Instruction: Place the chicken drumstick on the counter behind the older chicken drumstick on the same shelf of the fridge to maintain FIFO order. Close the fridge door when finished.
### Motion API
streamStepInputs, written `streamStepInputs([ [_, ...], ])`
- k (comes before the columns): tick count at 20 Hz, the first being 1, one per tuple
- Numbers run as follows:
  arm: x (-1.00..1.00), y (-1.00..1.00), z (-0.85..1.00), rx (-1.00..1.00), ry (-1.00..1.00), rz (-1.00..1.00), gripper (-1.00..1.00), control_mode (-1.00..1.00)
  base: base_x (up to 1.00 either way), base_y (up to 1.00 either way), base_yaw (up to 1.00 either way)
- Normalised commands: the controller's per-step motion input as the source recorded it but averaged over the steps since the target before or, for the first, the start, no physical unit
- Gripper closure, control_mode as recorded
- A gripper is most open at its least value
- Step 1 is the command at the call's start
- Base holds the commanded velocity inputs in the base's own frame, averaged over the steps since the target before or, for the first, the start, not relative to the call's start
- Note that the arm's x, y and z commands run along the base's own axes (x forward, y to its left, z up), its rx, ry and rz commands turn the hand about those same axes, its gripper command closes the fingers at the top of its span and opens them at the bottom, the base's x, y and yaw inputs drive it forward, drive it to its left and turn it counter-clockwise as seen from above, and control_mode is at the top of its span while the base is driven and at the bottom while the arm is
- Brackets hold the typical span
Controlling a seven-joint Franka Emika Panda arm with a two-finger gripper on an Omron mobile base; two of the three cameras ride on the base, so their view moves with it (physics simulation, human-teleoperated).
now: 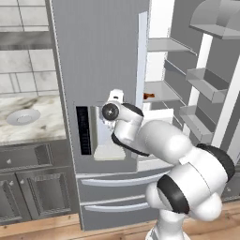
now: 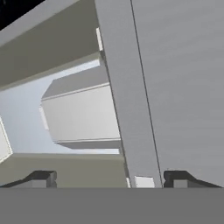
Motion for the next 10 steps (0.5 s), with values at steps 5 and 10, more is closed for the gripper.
streamStepInputs([
  [5, 0.46, 0.04, 0.19, 0.00, 0.00, 0.00, -1.00, -1.00, 0.00, 0.00, 0.00],
  [10, 0.47, 0.00, 0.08, 0.00, 0.01, 0.00, -1.00, -1.00, 0.00, 0.00, 0.00],
])
